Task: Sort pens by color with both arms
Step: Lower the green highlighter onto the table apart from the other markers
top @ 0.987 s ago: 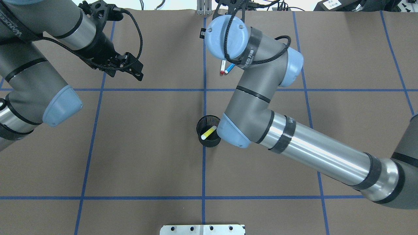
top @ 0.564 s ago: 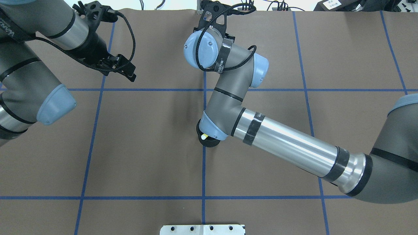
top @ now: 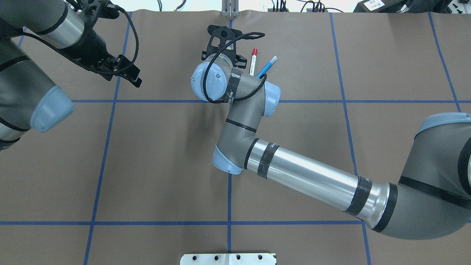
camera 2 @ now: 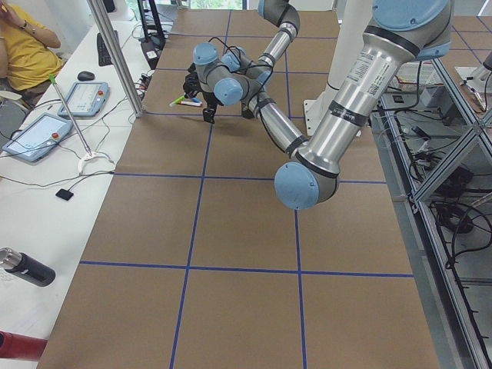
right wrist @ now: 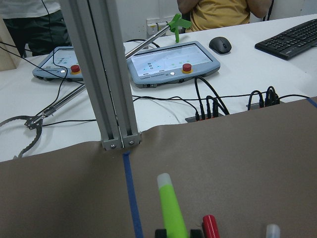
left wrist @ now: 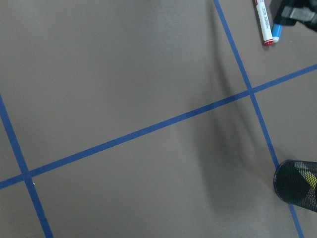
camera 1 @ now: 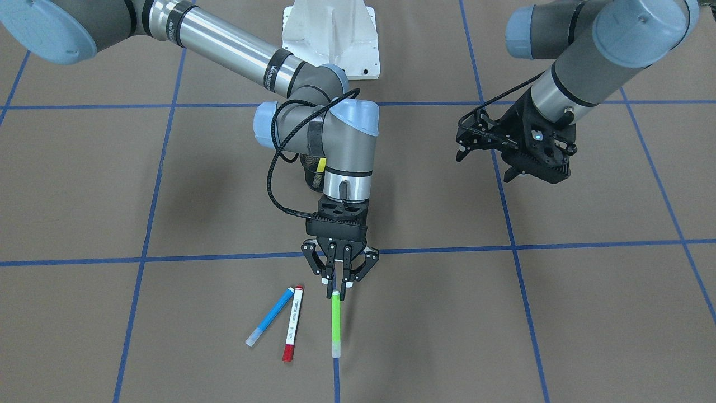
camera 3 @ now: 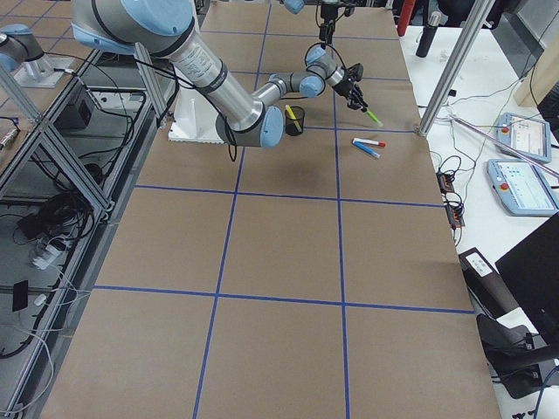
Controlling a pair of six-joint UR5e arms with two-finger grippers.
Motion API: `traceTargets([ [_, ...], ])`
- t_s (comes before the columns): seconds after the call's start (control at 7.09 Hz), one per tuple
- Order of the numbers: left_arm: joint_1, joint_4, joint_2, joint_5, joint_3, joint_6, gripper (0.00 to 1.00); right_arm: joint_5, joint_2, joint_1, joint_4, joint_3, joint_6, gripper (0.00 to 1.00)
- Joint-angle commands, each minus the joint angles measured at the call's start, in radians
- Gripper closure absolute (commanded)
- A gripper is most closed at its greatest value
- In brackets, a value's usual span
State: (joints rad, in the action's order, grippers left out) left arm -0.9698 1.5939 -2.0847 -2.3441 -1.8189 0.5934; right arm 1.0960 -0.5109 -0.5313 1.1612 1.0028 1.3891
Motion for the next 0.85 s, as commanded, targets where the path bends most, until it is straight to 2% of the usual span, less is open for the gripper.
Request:
traceTargets([
  [0.0,0.0,0.0,0.0,-0.001,0.001,-0.001,0.01,-0.042,-0.015,0.014,-0.021,-0.016,-0.005,0.56],
  [0.14,0.002,0.0,0.0,-0.001,0.001,-0.001,0.01,-0.044,-0.018,0.011,-0.021,-0.016,-0.007,0.5],
  [0.28,0.003,-0.003,0.0,-0.001,0.0,0.002,0.01,-0.036,-0.017,0.007,-0.023,-0.013,-0.008,0.2],
  [0.42,0.003,-0.006,0.0,-0.001,-0.003,0.012,0.01,0.02,-0.015,-0.012,-0.023,0.002,-0.005,0.02],
  [0.71,0.008,-0.009,-0.009,0.0,-0.007,0.09,0.01,0.257,-0.055,-0.096,-0.02,0.09,-0.011,0.02],
])
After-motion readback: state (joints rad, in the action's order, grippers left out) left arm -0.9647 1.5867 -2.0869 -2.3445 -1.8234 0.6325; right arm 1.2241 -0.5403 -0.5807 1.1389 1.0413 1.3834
